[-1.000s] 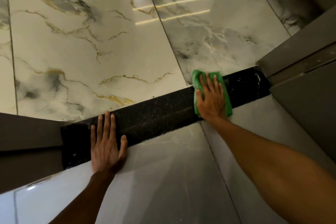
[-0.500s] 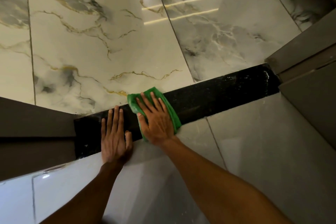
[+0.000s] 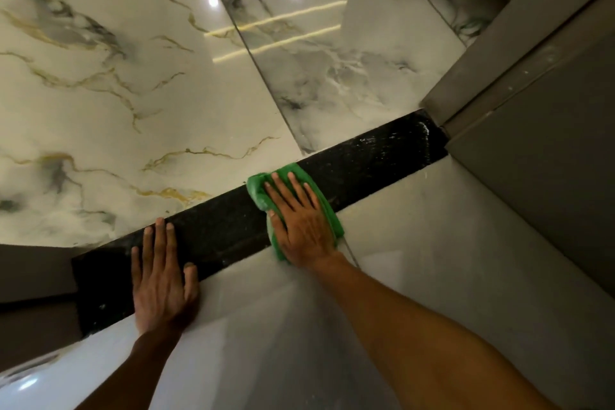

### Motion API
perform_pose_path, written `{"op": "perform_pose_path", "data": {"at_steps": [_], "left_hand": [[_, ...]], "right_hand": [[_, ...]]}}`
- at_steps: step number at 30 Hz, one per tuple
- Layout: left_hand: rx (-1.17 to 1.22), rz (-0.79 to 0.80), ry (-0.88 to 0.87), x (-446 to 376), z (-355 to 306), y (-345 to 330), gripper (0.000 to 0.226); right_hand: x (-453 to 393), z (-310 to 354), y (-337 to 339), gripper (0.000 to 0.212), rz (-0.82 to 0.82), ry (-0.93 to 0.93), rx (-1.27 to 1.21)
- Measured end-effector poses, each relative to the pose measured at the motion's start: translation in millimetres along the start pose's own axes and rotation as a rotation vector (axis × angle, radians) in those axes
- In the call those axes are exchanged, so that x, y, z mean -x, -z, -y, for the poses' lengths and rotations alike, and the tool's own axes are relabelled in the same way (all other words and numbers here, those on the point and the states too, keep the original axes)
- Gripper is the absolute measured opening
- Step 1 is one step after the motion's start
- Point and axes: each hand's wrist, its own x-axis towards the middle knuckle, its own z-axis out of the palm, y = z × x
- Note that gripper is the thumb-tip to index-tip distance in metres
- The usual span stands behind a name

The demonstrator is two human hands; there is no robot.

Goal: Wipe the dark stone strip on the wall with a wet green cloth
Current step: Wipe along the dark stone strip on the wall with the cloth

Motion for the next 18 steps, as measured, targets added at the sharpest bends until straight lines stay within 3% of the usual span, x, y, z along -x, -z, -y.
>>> {"op": "perform_pose_path", "data": {"at_steps": [10, 18], "left_hand": [[-0.013, 0.008, -0.007, -0.2, -0.8, -1.1, 0.087], [-0.033, 0.002, -0.02, -1.4, 1.9, -2.9, 0.086]], "right_hand": [[-17.3, -95.6, 54.6, 0.06, -0.213, -0.517, 0.122], [-51.6, -147.8, 83.0, 0.057, -0.314, -0.756, 0.146]]}}
